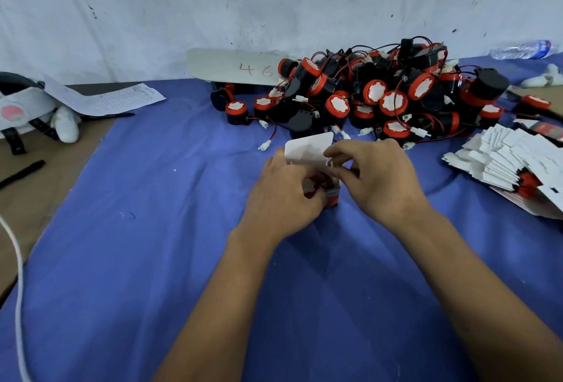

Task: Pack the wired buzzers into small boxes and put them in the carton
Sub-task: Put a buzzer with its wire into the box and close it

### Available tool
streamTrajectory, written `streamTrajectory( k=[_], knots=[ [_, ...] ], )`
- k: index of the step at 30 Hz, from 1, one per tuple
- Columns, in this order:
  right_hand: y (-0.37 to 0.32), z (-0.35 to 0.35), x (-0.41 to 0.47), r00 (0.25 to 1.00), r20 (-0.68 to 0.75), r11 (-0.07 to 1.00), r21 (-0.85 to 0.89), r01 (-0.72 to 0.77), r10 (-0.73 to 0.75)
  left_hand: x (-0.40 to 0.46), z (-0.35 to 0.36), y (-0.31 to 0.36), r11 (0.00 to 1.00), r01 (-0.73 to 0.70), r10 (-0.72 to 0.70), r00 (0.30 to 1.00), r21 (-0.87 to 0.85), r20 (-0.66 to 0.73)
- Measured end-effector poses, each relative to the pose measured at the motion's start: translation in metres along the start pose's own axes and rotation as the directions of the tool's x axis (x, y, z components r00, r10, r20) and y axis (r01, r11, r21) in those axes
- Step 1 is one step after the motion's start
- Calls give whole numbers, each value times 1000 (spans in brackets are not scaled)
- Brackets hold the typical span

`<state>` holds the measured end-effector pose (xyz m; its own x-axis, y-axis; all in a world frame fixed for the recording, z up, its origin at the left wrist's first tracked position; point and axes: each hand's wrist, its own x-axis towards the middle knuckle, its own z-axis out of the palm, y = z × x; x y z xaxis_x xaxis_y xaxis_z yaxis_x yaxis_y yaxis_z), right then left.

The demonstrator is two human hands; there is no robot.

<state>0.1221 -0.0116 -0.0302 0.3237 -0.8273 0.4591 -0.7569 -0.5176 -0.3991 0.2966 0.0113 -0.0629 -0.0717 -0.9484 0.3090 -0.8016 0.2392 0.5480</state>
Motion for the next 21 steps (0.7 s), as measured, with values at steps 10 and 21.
streamTrajectory(
  k=[10, 21],
  knots=[
    [5, 6, 6, 987, 144, 997, -14, -71, 72, -8, 9, -1, 998, -18, 12, 995, -63, -100],
    [-5, 16, 8, 988, 115, 992, -90, -92, 102, -5, 3, -3, 998, -63, 63, 997, -4, -53]
  ],
)
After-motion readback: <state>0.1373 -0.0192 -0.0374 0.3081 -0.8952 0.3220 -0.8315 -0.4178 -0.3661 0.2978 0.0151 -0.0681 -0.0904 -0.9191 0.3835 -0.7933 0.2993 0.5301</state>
